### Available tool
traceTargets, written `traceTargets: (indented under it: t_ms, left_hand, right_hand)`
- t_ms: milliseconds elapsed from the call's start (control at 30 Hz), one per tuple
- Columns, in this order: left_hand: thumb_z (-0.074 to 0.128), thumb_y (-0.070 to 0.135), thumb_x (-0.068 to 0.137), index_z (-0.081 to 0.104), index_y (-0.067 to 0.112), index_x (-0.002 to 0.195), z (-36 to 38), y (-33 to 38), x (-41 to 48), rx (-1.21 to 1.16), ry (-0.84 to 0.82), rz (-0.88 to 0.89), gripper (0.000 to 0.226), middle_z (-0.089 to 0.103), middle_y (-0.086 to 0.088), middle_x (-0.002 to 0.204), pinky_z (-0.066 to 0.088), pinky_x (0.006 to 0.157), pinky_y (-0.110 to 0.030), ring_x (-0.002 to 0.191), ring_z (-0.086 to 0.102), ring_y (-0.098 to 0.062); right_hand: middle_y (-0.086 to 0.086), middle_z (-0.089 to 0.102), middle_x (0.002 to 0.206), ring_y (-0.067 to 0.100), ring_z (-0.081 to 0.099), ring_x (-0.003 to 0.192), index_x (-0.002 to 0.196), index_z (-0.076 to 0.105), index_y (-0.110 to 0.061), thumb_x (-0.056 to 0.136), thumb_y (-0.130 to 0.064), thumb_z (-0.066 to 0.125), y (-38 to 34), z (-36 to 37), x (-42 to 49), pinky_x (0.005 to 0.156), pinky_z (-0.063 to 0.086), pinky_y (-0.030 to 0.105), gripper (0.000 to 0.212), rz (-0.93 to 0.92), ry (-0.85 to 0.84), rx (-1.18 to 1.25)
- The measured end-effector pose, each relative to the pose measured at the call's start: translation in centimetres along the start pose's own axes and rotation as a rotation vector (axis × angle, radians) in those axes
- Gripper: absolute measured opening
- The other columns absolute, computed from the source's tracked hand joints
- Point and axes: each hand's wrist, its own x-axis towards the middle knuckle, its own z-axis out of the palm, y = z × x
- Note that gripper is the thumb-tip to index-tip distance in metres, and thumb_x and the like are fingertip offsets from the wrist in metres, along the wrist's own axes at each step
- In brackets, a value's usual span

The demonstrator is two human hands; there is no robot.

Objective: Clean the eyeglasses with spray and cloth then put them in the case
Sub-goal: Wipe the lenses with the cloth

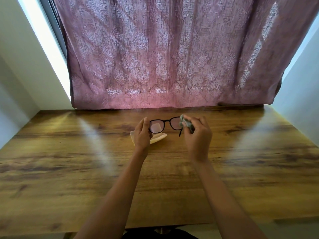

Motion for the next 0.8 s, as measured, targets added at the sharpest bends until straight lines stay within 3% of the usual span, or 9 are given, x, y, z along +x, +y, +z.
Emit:
traceTargets:
  t_ms: [67,133,333,433,567,800]
  left_hand:
    - [0.034,0.023,0.1,0.04,0.012,0.066,0.1,0.0,-0.1,0.002,-0.008,-0.007,0.036,0.032,-0.002,0.059,0.026,0.04,-0.011,0.043,0.029,-0.001]
    - [0.034,0.024,0.1,0.041,0.012,0.066,0.1,0.1,-0.1,0.005,-0.013,-0.014,0.036,0.033,-0.002,0.06,0.028,0.042,-0.011,0.046,0.03,-0.003]
    - [0.035,0.024,0.1,0.041,0.014,0.065,-0.5,0.1,-0.3,-0.033,-0.003,-0.042,0.036,0.035,0.001,0.059,0.032,0.045,-0.013,0.045,0.035,-0.001]
    - [0.035,0.023,0.1,0.041,0.014,0.063,-0.7,0.3,-0.3,-0.033,-0.018,-0.053,0.038,0.034,0.002,0.058,0.03,0.045,-0.013,0.045,0.033,-0.001]
    - [0.034,0.023,0.1,0.041,0.014,0.063,-0.7,0.3,-0.5,-0.031,-0.039,-0.059,0.038,0.034,0.001,0.059,0.029,0.045,-0.013,0.049,0.031,-0.005]
    - [0.035,0.023,0.1,0.041,0.016,0.064,-0.6,0.4,-0.6,-0.028,-0.022,-0.052,0.036,0.035,0.001,0.06,0.031,0.047,-0.014,0.049,0.034,-0.004]
  right_hand:
    - [0.011,0.063,0.09,0.017,0.061,0.077,0.099,0.068,-0.001,0.073,-0.001,0.073,-0.2,0.7,0.0,0.067,0.055,0.024,0.026,-0.018,-0.034,-0.032]
    - [0.011,0.063,0.09,0.019,0.062,0.078,0.099,0.068,0.0,0.073,0.001,0.072,-0.4,1.2,-0.2,0.068,0.057,0.028,0.026,-0.043,-0.072,-0.061]
    - [0.01,0.06,0.091,0.019,0.059,0.086,0.107,0.065,0.0,0.075,0.005,0.067,-0.8,1.2,-1.9,0.08,0.048,0.02,0.032,-0.192,-0.198,-0.094]
    - [0.01,0.06,0.09,0.019,0.059,0.081,0.105,0.067,-0.002,0.073,0.008,0.067,0.3,0.6,-1.9,0.074,0.047,0.018,0.033,-0.099,-0.147,-0.097]
    - [0.013,0.061,0.094,0.022,0.061,0.084,0.105,0.066,0.001,0.077,0.006,0.066,0.3,0.7,-0.8,0.075,0.055,0.029,0.029,-0.008,-0.092,-0.097]
    - [0.01,0.059,0.099,0.018,0.056,0.094,0.116,0.06,0.0,0.079,0.007,0.06,-1.8,1.4,-3.0,0.086,0.042,0.016,0.037,-0.124,-0.215,-0.116]
